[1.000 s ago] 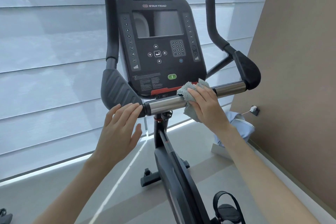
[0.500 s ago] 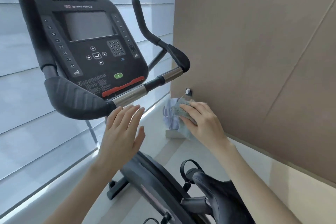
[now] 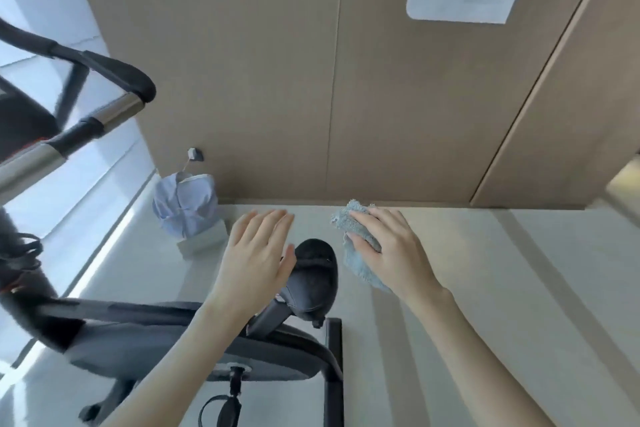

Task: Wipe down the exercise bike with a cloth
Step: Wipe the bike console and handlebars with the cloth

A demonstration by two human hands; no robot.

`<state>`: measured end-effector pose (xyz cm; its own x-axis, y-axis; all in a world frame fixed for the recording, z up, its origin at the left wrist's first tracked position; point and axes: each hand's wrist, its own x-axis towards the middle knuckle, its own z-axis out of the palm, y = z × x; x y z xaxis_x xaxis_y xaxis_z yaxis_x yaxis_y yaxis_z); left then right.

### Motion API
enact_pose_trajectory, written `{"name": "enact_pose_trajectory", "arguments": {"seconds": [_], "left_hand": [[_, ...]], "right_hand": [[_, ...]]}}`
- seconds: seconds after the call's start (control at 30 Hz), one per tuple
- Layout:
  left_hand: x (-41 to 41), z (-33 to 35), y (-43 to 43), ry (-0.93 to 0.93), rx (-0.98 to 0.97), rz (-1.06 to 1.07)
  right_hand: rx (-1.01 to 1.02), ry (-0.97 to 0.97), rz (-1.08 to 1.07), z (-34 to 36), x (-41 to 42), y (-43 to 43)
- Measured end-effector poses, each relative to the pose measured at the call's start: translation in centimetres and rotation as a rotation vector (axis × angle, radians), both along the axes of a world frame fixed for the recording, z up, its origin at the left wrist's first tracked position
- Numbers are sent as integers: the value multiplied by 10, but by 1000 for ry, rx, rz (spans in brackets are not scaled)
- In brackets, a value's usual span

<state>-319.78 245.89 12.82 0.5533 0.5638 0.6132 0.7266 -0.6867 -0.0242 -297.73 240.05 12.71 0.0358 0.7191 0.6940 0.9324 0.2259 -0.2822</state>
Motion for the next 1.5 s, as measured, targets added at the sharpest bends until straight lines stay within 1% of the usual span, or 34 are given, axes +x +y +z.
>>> {"name": "enact_pose_trajectory", "arguments": {"seconds": [0.2, 0.37, 0.47, 0.67, 0.83, 0.97, 1.17, 1.3, 1.5], "left_hand": [[86, -5, -6, 19, -53, -134], [163, -13, -5, -2, -99, -178], [211, -17, -3, -26, -134, -152], [297, -20, 6, -64, -212, -23], [343, -21, 19, -63, -245, 84], [361, -25, 42, -56, -243, 129], [385, -32, 108, -60, -238, 211], [402, -33, 180, -58, -205, 221], [413, -19, 312, -90, -111, 254]], "right_hand": [[-39, 40, -199, 5, 68, -48], [-78, 54, -285, 8, 131, -62], [-89, 59, -282, 8, 175, -58], [-114, 58, -195, 7, 269, -30], [-145, 71, -110, 5, 323, 6], [-147, 75, -48, 0, 346, 44], [-162, 118, 52, -11, 368, 126], [-148, 115, 103, -16, 385, 204], [-96, 116, 179, -7, 397, 348]]}}
